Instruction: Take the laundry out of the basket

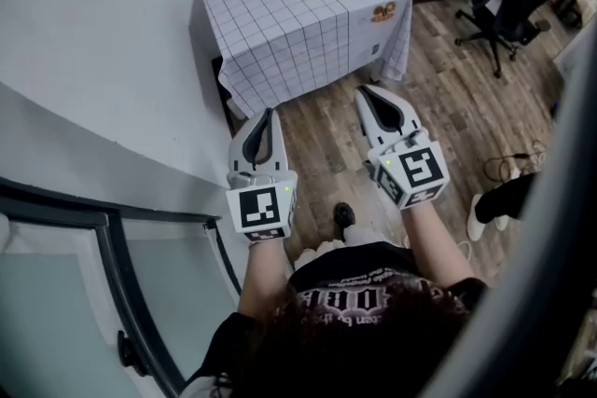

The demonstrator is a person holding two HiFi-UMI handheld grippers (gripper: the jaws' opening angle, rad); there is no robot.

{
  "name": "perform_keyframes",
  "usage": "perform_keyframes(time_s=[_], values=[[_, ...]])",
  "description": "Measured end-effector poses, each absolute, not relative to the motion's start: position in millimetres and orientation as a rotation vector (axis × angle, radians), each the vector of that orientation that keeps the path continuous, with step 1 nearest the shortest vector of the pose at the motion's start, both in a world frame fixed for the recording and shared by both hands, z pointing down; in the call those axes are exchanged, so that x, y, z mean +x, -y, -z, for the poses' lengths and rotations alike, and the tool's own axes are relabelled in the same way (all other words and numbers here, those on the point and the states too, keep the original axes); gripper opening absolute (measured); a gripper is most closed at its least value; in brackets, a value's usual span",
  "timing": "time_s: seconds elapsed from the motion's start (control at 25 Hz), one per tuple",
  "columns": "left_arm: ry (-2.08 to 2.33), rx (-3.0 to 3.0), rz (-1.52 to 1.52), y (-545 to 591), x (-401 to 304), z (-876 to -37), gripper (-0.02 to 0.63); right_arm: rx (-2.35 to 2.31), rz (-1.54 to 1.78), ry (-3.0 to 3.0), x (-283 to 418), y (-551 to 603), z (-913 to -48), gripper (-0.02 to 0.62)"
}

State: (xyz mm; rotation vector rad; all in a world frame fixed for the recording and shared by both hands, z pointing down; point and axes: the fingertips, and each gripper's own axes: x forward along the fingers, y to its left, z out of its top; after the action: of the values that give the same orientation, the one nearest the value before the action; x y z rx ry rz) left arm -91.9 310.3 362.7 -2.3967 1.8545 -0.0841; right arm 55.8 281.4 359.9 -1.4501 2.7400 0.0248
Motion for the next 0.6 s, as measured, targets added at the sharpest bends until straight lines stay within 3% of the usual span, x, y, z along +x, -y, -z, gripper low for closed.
perform_keyframes(time_s=[0.6], values=[[-1.868, -2.393, 0.083, -177, -66, -354, 0.002, -1.429, -0.024, -2.755, 93, -147, -353, 0.029]])
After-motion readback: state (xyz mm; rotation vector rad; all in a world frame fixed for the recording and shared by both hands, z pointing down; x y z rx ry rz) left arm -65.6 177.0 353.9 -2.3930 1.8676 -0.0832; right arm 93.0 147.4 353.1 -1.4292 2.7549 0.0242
